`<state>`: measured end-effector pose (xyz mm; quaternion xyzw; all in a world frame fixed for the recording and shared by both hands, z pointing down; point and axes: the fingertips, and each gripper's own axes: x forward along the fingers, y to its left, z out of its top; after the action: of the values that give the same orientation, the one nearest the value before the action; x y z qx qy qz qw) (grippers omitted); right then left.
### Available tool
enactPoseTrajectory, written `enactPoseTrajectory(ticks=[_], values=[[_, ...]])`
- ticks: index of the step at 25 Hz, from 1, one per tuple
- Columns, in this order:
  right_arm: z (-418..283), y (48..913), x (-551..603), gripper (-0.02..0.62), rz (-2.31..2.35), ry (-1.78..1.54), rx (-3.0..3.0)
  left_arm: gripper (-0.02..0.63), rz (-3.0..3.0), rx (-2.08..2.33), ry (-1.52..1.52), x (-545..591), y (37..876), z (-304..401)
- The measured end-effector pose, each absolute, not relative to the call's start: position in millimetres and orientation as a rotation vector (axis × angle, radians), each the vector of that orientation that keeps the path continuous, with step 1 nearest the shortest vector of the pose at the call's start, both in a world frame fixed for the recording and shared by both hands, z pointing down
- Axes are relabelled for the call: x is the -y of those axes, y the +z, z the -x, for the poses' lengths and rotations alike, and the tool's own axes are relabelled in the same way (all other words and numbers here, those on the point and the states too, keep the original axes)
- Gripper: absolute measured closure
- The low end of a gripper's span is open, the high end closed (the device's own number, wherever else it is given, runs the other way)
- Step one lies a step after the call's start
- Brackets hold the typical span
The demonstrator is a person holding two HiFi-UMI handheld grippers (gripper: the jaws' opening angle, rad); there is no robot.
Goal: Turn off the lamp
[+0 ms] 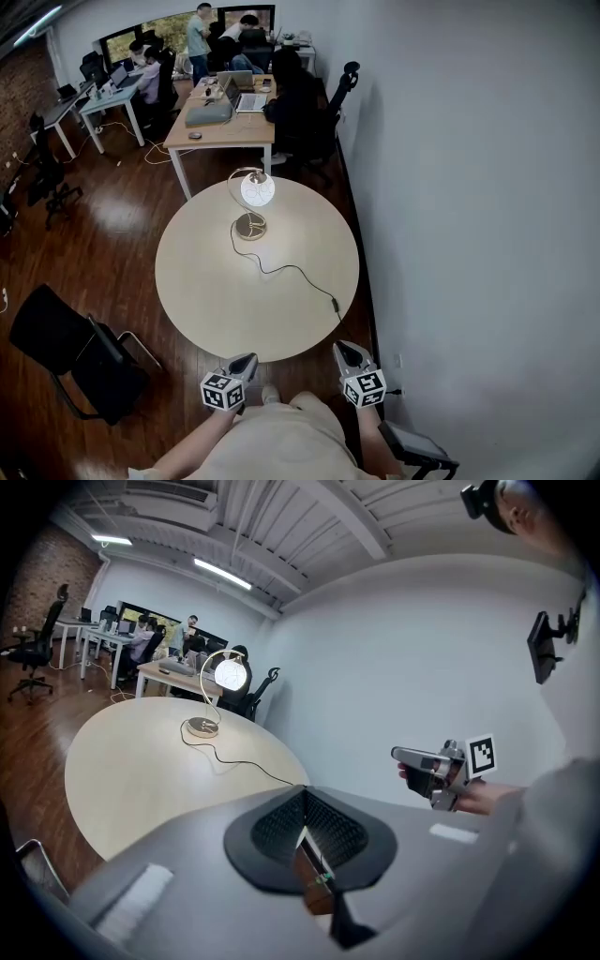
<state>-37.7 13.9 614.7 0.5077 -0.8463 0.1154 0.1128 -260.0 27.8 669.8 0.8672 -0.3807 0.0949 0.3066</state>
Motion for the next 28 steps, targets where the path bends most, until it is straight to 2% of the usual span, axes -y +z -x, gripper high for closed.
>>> enactPoseTrajectory(ticks=[11, 28], values=[[47, 606, 4, 0.574, -1.505, 0.288, 2.46, 0.606, -2.307, 0.996, 0.215, -11, 669, 275], [31, 628, 29, 0.575, -1.448, 0.405, 2.47, 0.606, -2.242, 1.029, 0.276, 1, 673, 260]])
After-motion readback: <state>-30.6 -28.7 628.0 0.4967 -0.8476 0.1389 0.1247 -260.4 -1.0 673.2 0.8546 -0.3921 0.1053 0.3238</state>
